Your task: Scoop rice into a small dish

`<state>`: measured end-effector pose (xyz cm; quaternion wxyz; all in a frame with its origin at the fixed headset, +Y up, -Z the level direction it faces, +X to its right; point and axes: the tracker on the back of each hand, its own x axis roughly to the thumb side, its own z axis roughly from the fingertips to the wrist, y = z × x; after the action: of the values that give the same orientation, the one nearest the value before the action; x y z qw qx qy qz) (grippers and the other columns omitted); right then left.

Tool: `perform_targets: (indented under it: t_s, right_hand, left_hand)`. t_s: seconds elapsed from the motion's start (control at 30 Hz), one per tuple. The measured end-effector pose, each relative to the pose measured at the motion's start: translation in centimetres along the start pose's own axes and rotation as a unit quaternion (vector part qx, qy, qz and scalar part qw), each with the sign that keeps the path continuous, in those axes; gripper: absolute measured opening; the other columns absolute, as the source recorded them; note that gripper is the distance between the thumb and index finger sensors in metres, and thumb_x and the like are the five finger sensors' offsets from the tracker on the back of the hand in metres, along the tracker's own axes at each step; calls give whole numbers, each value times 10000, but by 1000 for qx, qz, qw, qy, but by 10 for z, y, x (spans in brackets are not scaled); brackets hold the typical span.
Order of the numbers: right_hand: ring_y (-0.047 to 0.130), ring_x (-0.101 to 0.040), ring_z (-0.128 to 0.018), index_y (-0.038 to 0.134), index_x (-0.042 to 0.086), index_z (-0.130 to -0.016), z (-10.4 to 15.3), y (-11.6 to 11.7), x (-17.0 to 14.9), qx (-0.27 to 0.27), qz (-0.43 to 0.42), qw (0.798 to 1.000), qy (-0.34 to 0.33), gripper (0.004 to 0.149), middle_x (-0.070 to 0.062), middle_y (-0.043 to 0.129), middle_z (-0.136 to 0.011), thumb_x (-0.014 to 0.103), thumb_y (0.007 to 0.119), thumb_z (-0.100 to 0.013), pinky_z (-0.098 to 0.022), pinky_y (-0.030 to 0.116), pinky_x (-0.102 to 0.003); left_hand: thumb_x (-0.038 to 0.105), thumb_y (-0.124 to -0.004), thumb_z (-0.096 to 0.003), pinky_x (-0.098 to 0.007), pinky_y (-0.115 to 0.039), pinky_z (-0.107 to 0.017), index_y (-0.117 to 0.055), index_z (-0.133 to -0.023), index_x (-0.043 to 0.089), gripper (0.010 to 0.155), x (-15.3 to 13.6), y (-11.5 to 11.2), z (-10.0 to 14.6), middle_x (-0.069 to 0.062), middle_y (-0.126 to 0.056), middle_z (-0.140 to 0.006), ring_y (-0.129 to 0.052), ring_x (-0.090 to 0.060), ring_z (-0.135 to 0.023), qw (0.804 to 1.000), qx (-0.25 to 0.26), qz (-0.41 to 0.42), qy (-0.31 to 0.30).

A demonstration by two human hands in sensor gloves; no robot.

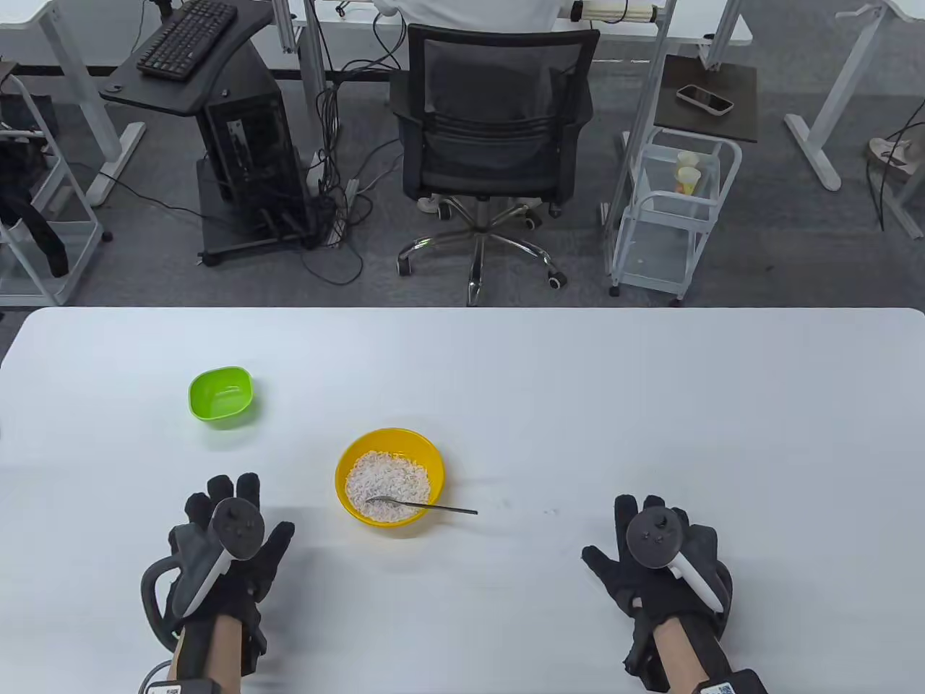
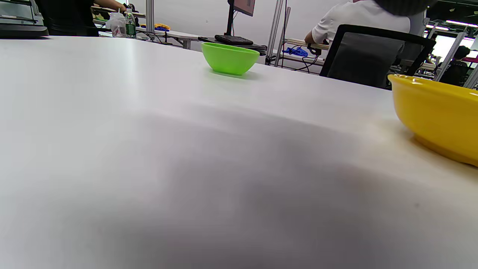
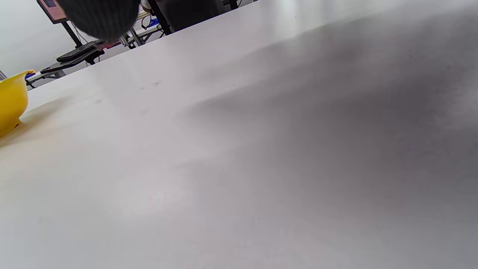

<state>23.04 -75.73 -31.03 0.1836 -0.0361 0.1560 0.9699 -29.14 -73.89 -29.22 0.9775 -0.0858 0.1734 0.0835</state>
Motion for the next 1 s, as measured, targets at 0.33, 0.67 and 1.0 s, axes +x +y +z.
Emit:
perform_targets:
  t_s: [0.33,0.67,1.0]
  right_hand:
    - [-18,-578,-978,105,184,-1120,4,-2,4,-3,3,1000,-11,830,-255,-5,-1148,569,603,-579,-585,84,-805]
    - [-8,-581,-981,110,179,-1122,-1,6,5,21,15,1000,-5,825,-260,7,-1150,569,600,-583,-589,94,-807]
    - [-1,-586,-978,116,173,-1123,0,9,7,28,17,999,-11,820,-265,15,-1149,565,597,-587,-586,102,-807]
  left_hand:
    - [691,-580,-459,-610,-331,-846,-159,-1082,451,790,6,-10,-1,57,-170,-1254,-245,-309,-1187,1000,-20,-21,0]
    - [689,-581,-461,-605,-326,-850,-157,-1084,452,790,1,-21,-16,53,-161,-1253,-235,-306,-1188,998,-60,-13,0]
    - [688,-580,-474,-571,-350,-857,-138,-1084,442,793,-8,-6,-21,32,-168,-1255,-295,-305,-1190,997,-46,60,12]
